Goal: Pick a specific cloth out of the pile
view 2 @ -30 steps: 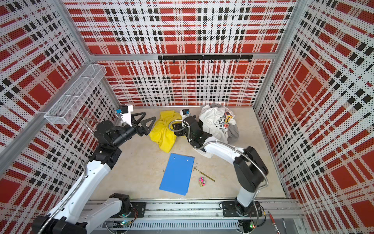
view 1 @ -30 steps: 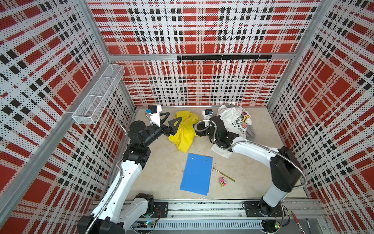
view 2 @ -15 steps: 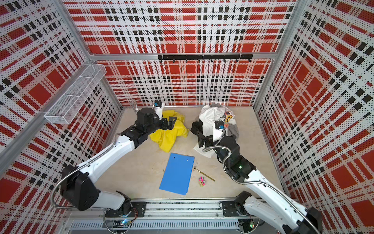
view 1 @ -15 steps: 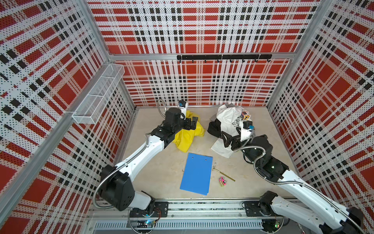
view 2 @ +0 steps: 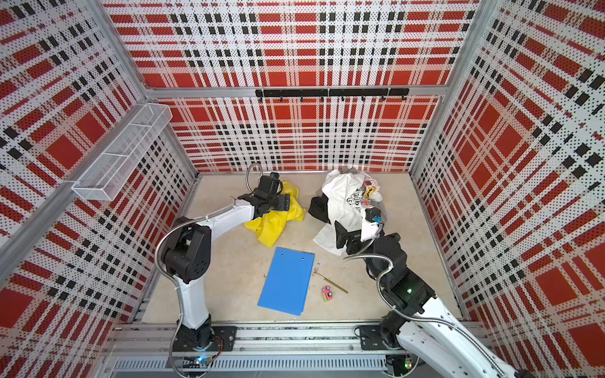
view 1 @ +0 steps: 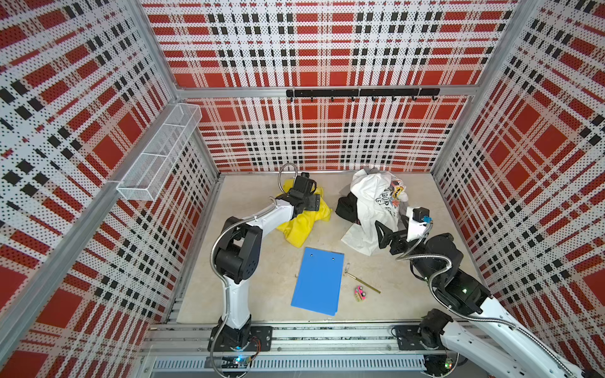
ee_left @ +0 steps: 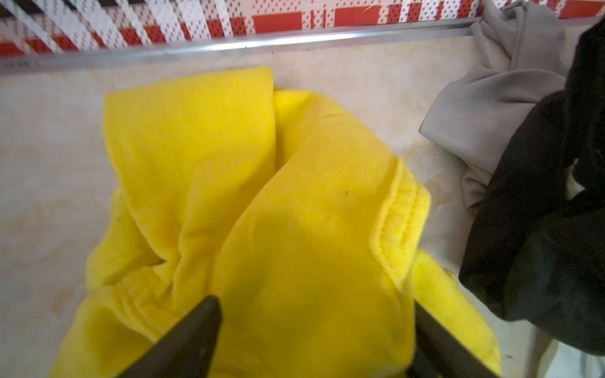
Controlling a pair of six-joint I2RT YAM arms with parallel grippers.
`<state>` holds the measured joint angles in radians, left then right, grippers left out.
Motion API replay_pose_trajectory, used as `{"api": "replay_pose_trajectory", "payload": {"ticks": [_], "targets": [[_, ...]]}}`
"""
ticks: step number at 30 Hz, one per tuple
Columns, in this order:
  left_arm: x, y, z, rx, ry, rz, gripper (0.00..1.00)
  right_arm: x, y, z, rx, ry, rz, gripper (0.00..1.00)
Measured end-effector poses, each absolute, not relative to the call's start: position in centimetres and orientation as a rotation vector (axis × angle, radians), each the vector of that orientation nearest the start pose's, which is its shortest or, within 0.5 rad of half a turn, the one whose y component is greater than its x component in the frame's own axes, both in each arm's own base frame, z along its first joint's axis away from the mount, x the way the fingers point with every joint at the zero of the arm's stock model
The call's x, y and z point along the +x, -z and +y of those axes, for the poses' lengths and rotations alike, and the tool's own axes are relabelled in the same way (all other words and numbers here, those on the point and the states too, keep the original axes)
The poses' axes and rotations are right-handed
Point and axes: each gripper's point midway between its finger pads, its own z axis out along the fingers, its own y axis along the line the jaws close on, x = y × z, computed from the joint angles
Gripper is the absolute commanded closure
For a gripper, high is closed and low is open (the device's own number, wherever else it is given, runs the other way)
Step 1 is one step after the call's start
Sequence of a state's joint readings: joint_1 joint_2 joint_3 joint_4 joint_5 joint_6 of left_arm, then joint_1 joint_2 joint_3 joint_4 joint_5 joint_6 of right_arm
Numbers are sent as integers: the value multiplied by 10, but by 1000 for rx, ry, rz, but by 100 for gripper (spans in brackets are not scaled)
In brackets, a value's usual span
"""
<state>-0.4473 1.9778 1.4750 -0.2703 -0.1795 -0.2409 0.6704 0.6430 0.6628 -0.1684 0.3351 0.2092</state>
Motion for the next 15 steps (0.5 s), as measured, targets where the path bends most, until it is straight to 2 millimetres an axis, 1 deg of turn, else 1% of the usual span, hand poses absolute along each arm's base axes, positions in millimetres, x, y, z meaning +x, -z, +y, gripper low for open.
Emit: {"api": "replay_pose_trajectory", "payload": {"ticks": [2,4,7,9,12,15], "targets": [[505,-116,-200,116,154,2327,31,260,-294,132,-148,-349,1737,1],[508,-107,-186,60,168,2333,33,261,-286,132,-150,-333,1758,1],[507,-84,-154,-42,170,2366,35,263,-279,132,-151,-320,1777,1],[506,-70,-131,-119,167,2381,33,265,-276,133,-150,-311,1788,2],[510,-65,-105,-214,163,2367,31,269,-268,135,-155,-299,1813,2],[515,-65,-87,-284,163,2343,31,271,-265,136,-153,-292,1825,2]]}}
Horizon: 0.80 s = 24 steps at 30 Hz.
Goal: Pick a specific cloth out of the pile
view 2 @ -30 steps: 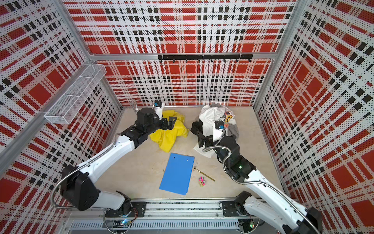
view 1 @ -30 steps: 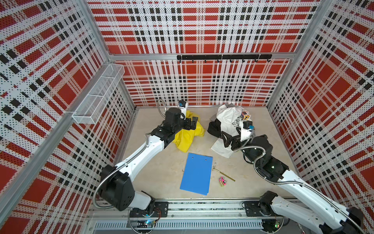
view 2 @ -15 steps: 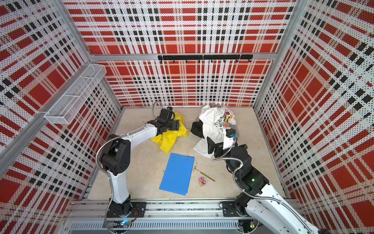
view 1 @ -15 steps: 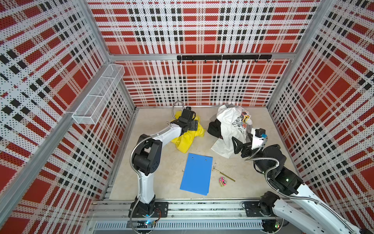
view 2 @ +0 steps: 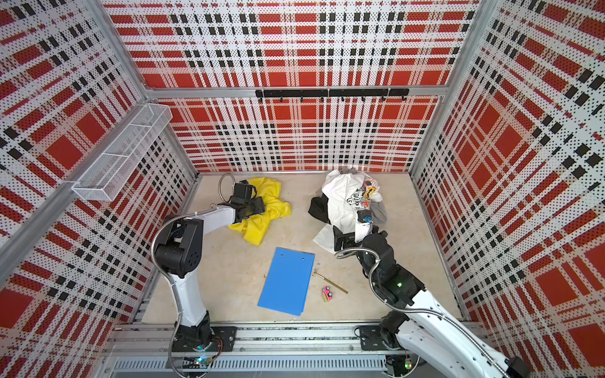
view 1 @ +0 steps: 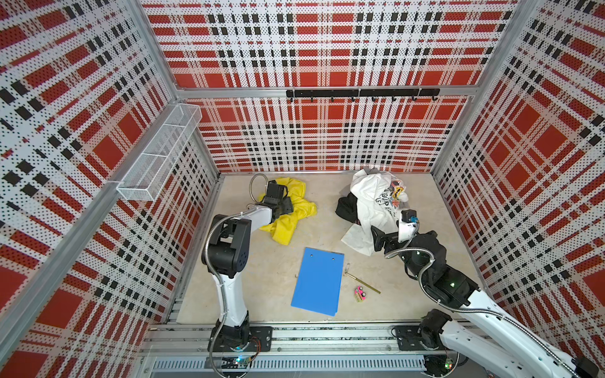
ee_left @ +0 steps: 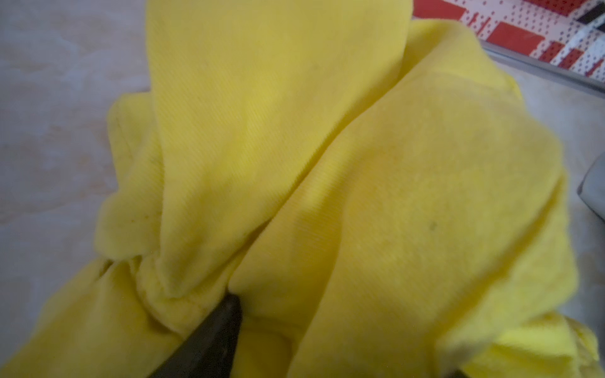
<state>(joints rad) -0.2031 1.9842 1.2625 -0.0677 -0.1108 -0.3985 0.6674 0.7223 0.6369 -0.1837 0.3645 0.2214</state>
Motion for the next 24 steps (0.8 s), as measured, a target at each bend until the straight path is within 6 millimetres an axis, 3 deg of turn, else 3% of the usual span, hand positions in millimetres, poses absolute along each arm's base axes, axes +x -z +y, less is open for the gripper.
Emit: {"api": "replay_pose_trajectory", "payload": {"ticks": [9,15,19,24], "targets": [[522,-62,-51,-428,206,2291,27,271,-265,133,-138,-288,1821,1],[514,-68,-48,-445,238,2266,21,260,-267,138,-198,-343,1795,0],[503,-89,-47,-444,252,2238,16,249,-271,148,-259,-428,1767,0],[490,-138,-45,-434,283,2148,1,244,-275,155,-291,-475,1753,0]]}}
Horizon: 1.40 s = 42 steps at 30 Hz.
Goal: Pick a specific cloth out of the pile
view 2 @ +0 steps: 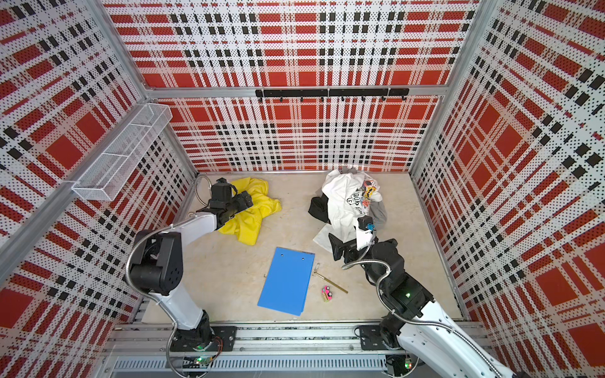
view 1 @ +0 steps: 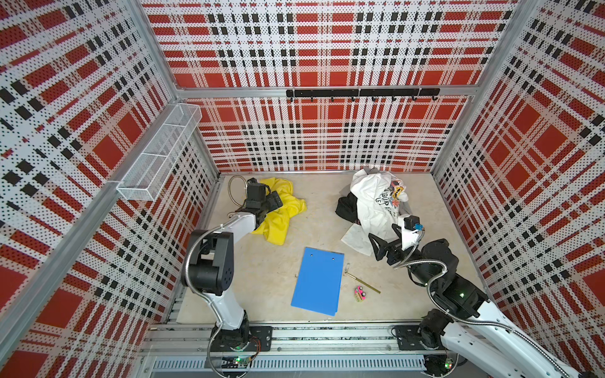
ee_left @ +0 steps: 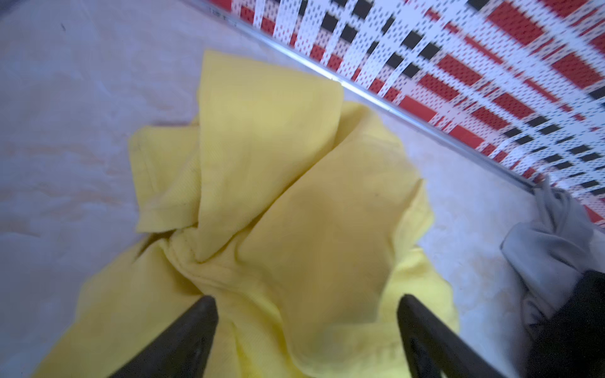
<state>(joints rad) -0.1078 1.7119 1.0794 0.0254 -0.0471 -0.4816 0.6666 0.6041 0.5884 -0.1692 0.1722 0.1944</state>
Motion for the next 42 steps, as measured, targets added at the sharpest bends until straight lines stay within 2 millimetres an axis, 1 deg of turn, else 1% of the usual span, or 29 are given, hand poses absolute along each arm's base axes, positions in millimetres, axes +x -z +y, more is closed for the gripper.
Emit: {"api": "replay_pose_trajectory", "payload": {"ticks": [4,7,9,12,14,17,21,23,28,32,35,38,42], "targets": [[468,-187,-44,-395,310,2052,1,247,-271,155,-275,-474,1768,0],[447,-215,-44,-360,320,1992,1,250,-270,151,-237,-458,1777,0],[433,-226,-44,-337,323,1963,1,252,-267,146,-209,-442,1780,0],[408,-231,-41,-322,306,1934,1,253,-265,140,-164,-424,1780,0],[392,-227,-37,-327,286,1920,1,253,-265,136,-141,-414,1777,1],[370,-208,-25,-356,226,1919,1,253,-263,131,-109,-405,1775,1],[356,-181,-5,-407,93,1937,1,255,-260,126,-82,-387,1781,0],[353,-172,4,-410,26,1937,1,256,-259,124,-66,-376,1784,0],[356,-161,13,-323,-99,1889,1,260,-255,114,-16,-319,1787,0],[363,-145,13,-227,-170,1873,1,264,-244,104,12,-258,1804,0],[368,-133,11,-175,-191,1870,1,270,-237,91,40,-199,1809,0],[372,-129,10,-144,-185,1837,1,278,-227,72,88,-132,1812,1],[376,-126,10,-120,-176,1790,1,288,-219,37,177,-61,1815,0]]}}
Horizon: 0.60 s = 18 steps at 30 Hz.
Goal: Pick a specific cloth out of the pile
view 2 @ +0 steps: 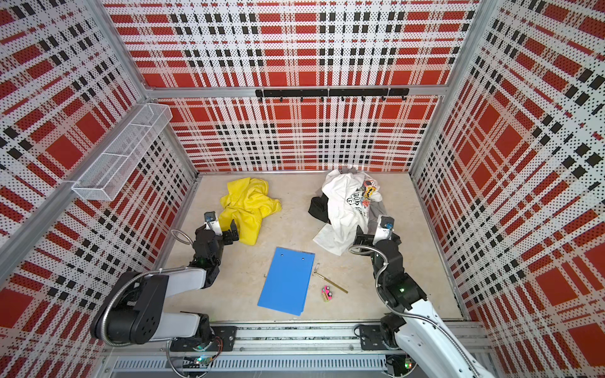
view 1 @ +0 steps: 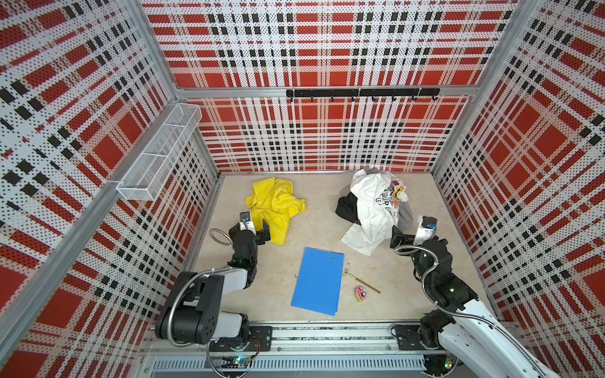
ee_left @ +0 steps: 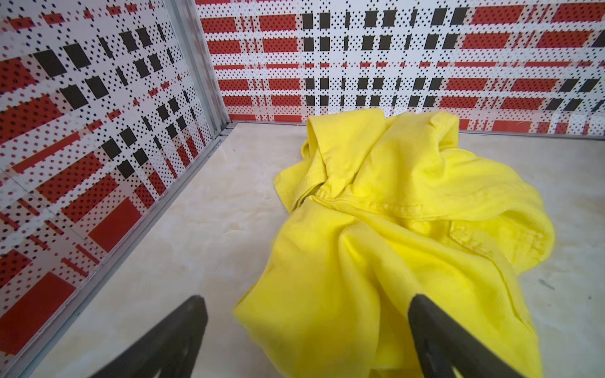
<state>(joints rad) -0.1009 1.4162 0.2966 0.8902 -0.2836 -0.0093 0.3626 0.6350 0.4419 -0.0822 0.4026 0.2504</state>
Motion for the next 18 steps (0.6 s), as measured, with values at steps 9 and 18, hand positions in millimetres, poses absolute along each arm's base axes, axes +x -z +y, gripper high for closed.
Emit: {"api": "replay_pose_trajectory", "payload": {"ticks": [9,18], "targets": [[377,-112,22,-115,-131,1739,1,306,-191,-30,347,34,1820,0],[387,-125,21,-111,-86,1702,1,321,-143,-42,325,131,1846,0]]}}
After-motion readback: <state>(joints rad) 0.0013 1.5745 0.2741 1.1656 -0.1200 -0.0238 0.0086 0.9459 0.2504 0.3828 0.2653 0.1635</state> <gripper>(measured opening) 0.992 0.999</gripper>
